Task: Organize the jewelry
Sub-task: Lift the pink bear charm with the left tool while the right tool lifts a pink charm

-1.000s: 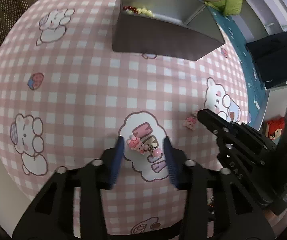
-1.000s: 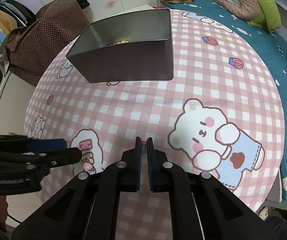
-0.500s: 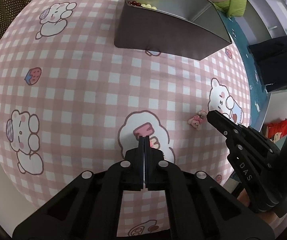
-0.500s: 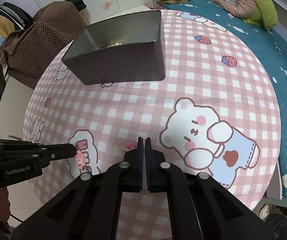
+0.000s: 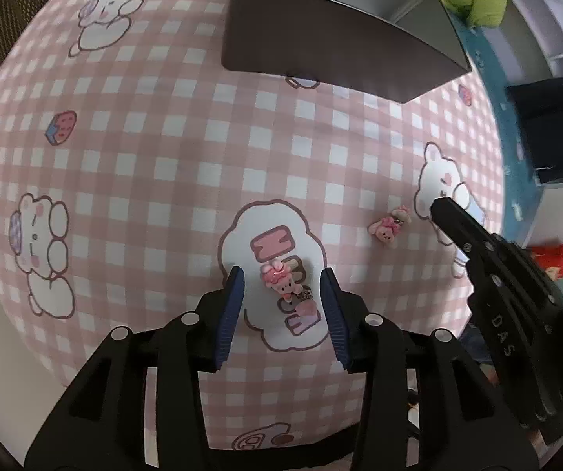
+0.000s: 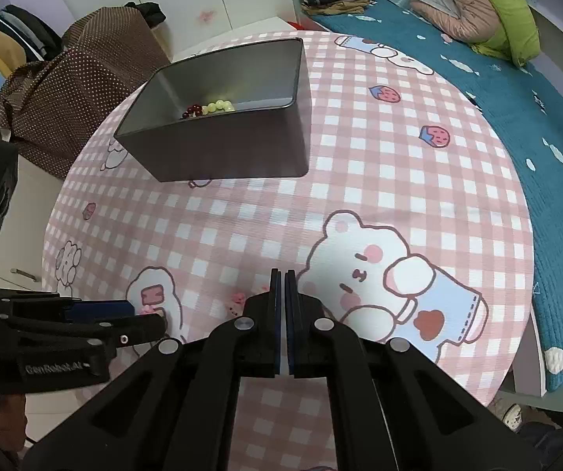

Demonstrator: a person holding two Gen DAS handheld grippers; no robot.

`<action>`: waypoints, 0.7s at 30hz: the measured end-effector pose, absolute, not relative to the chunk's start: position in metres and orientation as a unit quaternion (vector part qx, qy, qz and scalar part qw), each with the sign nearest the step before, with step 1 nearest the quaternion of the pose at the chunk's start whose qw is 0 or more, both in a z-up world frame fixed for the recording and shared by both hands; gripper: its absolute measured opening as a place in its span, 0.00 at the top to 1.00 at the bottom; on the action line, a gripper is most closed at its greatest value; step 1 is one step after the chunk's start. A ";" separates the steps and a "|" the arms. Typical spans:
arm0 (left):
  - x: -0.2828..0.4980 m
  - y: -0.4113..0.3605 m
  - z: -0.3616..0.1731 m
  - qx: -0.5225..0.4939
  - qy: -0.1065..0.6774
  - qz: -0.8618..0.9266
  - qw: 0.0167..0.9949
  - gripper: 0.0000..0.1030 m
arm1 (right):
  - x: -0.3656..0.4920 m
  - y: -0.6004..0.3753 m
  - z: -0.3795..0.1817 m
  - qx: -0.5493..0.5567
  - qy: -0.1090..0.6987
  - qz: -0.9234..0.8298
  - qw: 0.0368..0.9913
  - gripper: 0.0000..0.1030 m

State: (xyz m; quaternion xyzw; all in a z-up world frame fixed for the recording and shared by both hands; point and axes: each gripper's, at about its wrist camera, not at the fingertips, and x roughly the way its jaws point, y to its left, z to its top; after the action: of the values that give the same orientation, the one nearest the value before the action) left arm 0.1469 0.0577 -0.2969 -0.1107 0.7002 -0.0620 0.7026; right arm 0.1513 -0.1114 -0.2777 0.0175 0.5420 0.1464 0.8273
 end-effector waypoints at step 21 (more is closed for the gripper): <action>0.149 0.067 -0.283 -0.128 0.667 -0.049 0.732 0.86 | 0.155 -0.092 -0.294 -0.002 0.575 0.174 0.799 0.86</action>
State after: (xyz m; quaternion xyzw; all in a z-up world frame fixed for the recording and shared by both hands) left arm 0.1491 0.0668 -0.2833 -0.1276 0.6672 -0.0494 0.7322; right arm 0.1550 -0.0916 -0.2936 -0.0022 0.5748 0.1743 0.7995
